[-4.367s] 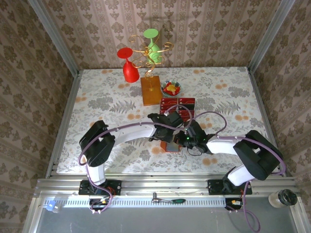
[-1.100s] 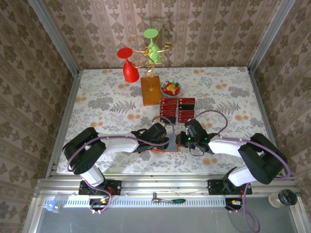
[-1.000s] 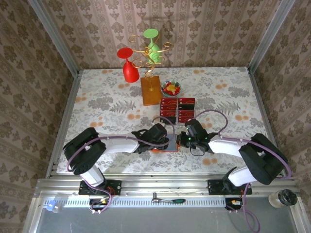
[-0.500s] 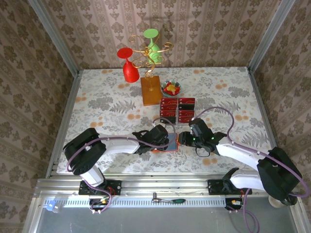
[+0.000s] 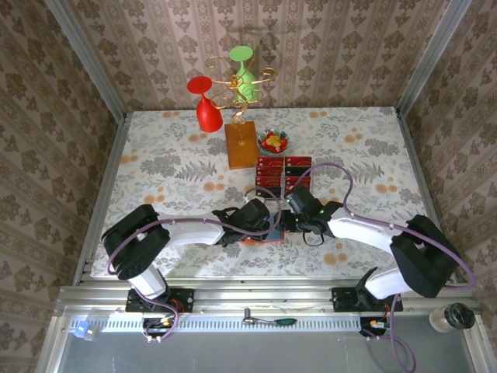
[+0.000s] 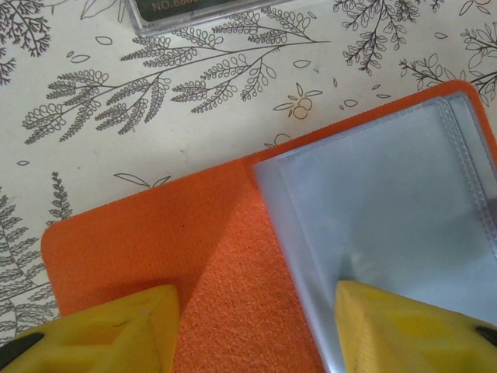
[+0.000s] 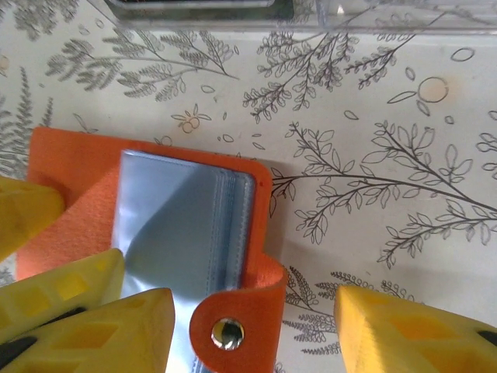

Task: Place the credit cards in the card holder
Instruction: Press the card holder at the center of the table.

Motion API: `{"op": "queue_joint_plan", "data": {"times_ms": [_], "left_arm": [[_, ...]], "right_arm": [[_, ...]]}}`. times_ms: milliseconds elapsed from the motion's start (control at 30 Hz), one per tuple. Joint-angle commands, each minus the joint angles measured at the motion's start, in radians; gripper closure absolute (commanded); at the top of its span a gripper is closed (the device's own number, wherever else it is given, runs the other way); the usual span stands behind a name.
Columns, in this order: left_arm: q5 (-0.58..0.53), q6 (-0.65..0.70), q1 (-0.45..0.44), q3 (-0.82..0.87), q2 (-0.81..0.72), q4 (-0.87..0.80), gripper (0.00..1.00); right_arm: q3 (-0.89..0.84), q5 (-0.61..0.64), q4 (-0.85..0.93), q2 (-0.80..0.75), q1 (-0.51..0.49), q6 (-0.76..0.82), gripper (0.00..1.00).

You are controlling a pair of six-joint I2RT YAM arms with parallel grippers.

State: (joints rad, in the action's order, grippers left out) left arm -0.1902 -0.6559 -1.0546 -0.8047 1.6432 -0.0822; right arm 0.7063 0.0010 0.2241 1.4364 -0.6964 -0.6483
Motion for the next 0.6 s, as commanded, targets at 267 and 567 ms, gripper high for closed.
{"op": "queue_joint_plan", "data": {"times_ms": [267,567], "left_arm": [[-0.019,0.019,-0.007,-0.028,0.036,-0.042,0.44],[-0.024,0.021,-0.008,-0.024,0.036,-0.044,0.44]], "right_arm": [[0.007,0.114,0.065,-0.001,-0.002,0.022,0.76],[-0.051,0.071,0.025,-0.019,0.039,0.0,1.0]]}}
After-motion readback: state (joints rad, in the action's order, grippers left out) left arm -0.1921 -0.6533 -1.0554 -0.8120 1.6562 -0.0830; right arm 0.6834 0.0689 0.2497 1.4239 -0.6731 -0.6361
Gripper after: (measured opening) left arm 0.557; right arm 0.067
